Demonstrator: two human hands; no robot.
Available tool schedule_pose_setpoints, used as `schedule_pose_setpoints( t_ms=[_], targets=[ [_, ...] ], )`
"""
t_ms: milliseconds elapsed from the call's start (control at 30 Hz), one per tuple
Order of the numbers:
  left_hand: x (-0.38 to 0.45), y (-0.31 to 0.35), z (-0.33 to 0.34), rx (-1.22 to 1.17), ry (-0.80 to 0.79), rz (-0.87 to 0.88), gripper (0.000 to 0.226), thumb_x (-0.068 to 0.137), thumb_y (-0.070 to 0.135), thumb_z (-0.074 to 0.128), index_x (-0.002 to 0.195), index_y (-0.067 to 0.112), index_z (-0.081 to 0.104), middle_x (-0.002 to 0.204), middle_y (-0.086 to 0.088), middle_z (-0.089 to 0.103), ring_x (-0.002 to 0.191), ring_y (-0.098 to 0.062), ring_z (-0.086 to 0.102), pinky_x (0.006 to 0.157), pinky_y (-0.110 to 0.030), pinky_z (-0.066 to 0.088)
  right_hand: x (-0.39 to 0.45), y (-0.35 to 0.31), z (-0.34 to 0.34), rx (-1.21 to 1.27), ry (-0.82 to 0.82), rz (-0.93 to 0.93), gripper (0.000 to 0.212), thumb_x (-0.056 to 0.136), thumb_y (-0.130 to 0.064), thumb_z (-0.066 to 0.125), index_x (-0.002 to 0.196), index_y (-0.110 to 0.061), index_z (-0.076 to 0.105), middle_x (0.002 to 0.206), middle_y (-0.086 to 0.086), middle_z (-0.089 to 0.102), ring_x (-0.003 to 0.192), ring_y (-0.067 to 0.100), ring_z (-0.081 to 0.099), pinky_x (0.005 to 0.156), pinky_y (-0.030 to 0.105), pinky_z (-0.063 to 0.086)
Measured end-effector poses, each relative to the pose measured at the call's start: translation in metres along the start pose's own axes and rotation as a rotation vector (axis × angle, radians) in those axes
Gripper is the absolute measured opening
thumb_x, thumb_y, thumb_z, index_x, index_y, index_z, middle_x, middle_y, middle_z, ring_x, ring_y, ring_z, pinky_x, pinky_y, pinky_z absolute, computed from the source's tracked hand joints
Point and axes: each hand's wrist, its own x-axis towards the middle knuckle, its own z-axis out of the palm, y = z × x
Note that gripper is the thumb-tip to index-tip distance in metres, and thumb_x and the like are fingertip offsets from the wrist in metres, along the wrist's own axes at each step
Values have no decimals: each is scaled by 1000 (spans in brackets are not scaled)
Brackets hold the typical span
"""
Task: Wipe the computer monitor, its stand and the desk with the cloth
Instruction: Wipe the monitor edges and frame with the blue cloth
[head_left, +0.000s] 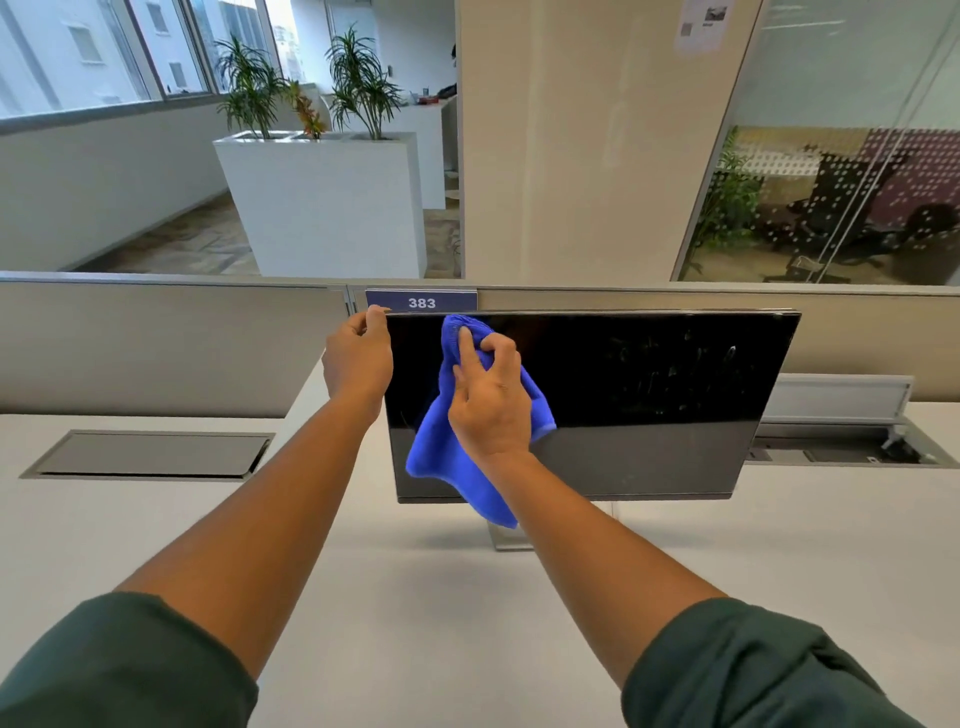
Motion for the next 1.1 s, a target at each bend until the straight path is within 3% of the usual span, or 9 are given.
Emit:
schedule_pose_setpoints(
  t_ms=[100, 167, 300, 467, 567, 633, 767, 933, 1100],
  targets=[
    [0, 1, 3, -15, -31, -75, 42, 99, 48, 40, 71, 19, 52, 66, 3, 47, 63, -15, 42, 58, -30, 34, 5, 12, -9, -41, 20, -56, 50, 86, -18, 48, 136, -24, 53, 118, -7, 37, 102, 22, 52, 58, 31, 51],
    [1, 4, 4, -19, -65, -117, 41, 101, 46, 38, 70, 21, 46, 67, 3, 45, 62, -12, 39, 56, -27, 31, 6, 31, -22, -57, 63, 6, 52, 82, -21, 43, 132, -27, 56, 118, -7, 37, 102, 24, 54, 61, 34, 52],
    [6, 8, 6, -70, -133, -184, 35, 103, 44, 33, 91, 19, 56, 76, 2, 51, 69, -11, 45, 60, -24, 38, 0, 81, -54, -68, 197, 214, 57, 79, -28, 34, 132, -27, 53, 119, 1, 40, 102, 21, 52, 66, 32, 50],
    [8, 7, 3, -97, -193, -185, 37, 105, 42, 33, 118, 17, 57, 105, -4, 62, 96, -18, 57, 80, -31, 46, 2, 103, -68, -13, 372, 421, 42, 91, -13, 46, 133, -15, 47, 118, 8, 40, 97, 26, 53, 64, 32, 51],
    [9, 5, -2, -109, -219, -181, 32, 105, 42, 34, 118, 22, 55, 117, -7, 63, 109, -22, 57, 95, -38, 48, 4, 85, -58, 20, 358, 381, 40, 90, -9, 49, 130, -9, 49, 118, 12, 42, 99, 28, 52, 63, 30, 49],
    [10, 3, -3, -118, -237, -180, 32, 105, 42, 34, 119, 22, 55, 120, -8, 63, 113, -23, 57, 103, -44, 46, 4, 67, -46, 29, 304, 299, 40, 88, -9, 50, 129, -9, 52, 117, 13, 44, 99, 27, 53, 64, 28, 48],
    [9, 0, -4, -112, -259, -177, 41, 103, 50, 32, 120, 22, 56, 113, -4, 64, 110, -23, 59, 105, -48, 46, 0, 26, -20, 47, 99, 121, 47, 82, -17, 50, 128, -16, 58, 116, 9, 48, 94, 25, 57, 56, 31, 51],
    [10, -3, -8, -65, -270, -230, 66, 95, 66, 33, 138, 20, 53, 137, -6, 57, 124, -28, 54, 108, -49, 42, -11, -4, 10, -76, -201, -264, 48, 77, -5, 66, 124, -14, 62, 110, 9, 57, 90, 28, 57, 47, 33, 51],
    [10, -6, -7, -33, -226, -188, 54, 95, 67, 31, 94, 22, 62, 98, -8, 67, 94, -22, 63, 96, -48, 53, -48, 14, 23, -193, -481, -447, 50, 77, -8, 69, 126, -17, 61, 107, 3, 54, 87, 22, 53, 50, 32, 50]
  ],
)
